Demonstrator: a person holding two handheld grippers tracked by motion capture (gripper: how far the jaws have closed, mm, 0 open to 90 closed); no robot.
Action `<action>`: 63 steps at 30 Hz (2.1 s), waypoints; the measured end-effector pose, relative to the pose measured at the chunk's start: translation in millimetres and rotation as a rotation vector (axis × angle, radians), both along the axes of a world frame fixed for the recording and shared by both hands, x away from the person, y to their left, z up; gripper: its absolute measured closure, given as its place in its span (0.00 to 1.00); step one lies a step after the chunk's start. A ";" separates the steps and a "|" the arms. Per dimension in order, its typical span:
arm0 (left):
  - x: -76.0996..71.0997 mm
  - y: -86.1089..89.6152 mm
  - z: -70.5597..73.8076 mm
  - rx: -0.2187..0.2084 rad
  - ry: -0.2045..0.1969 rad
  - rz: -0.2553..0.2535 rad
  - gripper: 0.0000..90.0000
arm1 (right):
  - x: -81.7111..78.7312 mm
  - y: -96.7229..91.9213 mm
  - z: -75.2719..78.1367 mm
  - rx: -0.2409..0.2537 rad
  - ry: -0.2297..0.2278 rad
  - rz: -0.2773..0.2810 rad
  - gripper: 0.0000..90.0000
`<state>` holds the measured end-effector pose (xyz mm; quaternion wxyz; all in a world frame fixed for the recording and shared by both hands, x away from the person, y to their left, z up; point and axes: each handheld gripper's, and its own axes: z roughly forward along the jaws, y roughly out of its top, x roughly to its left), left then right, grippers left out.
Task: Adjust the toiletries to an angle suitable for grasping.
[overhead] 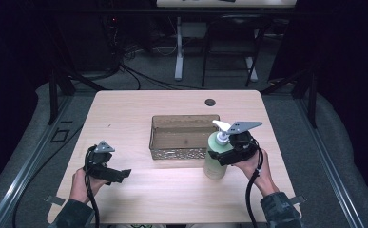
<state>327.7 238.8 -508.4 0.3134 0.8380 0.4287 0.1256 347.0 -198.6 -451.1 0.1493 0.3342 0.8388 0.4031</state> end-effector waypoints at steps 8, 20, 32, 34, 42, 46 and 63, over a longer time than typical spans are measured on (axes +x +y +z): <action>0.6 -1.3 -0.5 0.014 0.003 -0.015 0.00 | 1.1 -8.5 1.3 -0.010 0.009 0.005 0.13; 2.1 -1.9 -2.9 0.016 0.009 -0.012 0.00 | 3.6 -21.0 3.5 -0.029 0.020 0.007 0.13; 6.4 -0.6 -5.6 0.024 0.028 -0.012 0.00 | 4.7 -25.4 5.9 -0.062 0.057 -0.019 0.00; 6.6 -0.6 -5.8 0.025 0.030 -0.014 0.00 | 3.8 -26.3 6.6 -0.060 0.058 -0.017 0.00; 6.0 -1.6 -4.4 0.034 0.028 -0.031 0.00 | -5.6 -40.5 10.5 -0.070 0.096 -0.020 0.00; 6.7 -2.5 -5.9 0.039 0.036 -0.038 0.00 | -10.8 -52.9 13.0 -0.070 0.103 -0.032 0.00; 9.1 -0.8 -10.0 0.035 0.058 -0.033 0.00 | -19.3 -91.8 11.9 -0.139 0.197 -0.076 0.00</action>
